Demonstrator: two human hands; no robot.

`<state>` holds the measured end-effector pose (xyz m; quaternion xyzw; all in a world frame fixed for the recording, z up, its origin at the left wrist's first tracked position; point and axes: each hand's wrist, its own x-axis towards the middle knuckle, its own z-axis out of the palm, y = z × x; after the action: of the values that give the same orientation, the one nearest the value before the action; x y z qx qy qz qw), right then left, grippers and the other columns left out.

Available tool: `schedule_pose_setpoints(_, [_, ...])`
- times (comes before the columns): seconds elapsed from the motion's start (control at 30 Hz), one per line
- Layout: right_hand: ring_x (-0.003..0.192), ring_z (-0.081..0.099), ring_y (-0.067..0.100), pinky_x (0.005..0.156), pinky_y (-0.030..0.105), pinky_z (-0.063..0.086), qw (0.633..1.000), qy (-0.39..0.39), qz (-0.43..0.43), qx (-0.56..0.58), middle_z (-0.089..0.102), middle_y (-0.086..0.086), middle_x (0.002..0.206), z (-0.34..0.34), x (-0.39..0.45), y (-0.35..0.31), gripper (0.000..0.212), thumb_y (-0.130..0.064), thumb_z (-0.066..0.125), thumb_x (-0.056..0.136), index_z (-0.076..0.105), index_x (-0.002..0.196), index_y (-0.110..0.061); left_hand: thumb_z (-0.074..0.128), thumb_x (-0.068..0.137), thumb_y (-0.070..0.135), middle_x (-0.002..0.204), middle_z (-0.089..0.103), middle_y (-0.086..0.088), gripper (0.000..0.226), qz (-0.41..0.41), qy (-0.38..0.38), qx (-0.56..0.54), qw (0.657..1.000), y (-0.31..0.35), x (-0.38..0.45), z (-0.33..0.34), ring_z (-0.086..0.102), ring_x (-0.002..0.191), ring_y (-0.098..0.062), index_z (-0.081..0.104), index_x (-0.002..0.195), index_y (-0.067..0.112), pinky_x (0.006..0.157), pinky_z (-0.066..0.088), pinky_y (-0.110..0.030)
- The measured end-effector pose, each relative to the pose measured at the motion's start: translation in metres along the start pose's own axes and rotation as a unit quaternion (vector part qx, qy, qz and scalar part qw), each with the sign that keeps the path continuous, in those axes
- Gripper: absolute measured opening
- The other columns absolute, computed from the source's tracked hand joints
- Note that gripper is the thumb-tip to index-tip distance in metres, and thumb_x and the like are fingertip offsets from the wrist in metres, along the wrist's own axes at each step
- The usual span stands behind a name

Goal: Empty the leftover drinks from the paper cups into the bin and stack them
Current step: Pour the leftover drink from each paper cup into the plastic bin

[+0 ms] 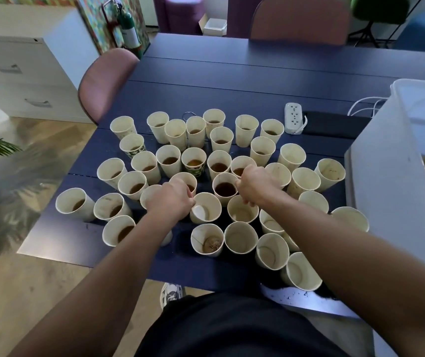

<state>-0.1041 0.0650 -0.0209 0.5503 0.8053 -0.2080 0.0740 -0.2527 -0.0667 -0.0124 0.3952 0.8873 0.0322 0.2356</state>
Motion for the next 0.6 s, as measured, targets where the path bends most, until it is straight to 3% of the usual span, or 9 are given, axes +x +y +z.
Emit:
schedule_pose_setpoints(0.13, [0.07,0.069,0.027,0.066,0.034,0.059,1.0,-0.016,0.012,0.004,0.07,0.007,0.074,0.002,0.0,-0.003,0.019,-0.015,0.061,0.088,0.059,0.069,-0.016,0.065,0.089,0.049,0.105,0.071,-0.004,0.032,-0.008,0.003,0.03,1.0,-0.003,0.001,0.001,0.066,0.1,-0.026,0.071,0.111,0.027,0.086,0.054,-0.038])
schedule_pose_setpoints(0.37, [0.067,0.07,0.025,0.068,0.041,0.061,0.999,0.003,-0.006,0.046,0.069,0.003,0.067,0.01,0.004,-0.002,0.024,-0.023,0.056,0.092,0.061,0.07,-0.016,0.059,0.095,0.046,0.122,0.069,-0.001,0.033,0.011,0.033,0.007,0.999,-0.001,-0.008,-0.017,0.062,0.111,-0.025,0.066,0.124,0.031,0.079,0.045,-0.034])
schedule_pose_setpoints(0.53, [0.065,0.07,0.023,0.066,0.041,0.061,0.998,0.005,-0.026,0.064,0.07,0.002,0.071,0.007,0.001,-0.003,0.025,-0.035,0.056,0.09,0.063,0.074,-0.018,0.061,0.093,0.043,0.116,0.07,0.002,0.02,0.038,0.018,-0.033,0.999,0.003,-0.011,-0.02,0.063,0.108,-0.025,0.068,0.111,0.037,0.092,0.053,-0.041])
schedule_pose_setpoints(0.6, [0.055,0.069,0.019,0.063,0.04,0.062,0.997,0.005,-0.035,0.076,0.071,0.0,0.066,0.0,-0.003,-0.003,0.026,-0.035,0.057,0.091,0.064,0.076,-0.016,0.062,0.092,0.043,0.115,0.071,0.004,0.021,0.052,0.016,-0.053,0.997,0.005,-0.009,-0.02,0.064,0.107,-0.023,0.068,0.111,0.037,0.093,0.053,-0.041])
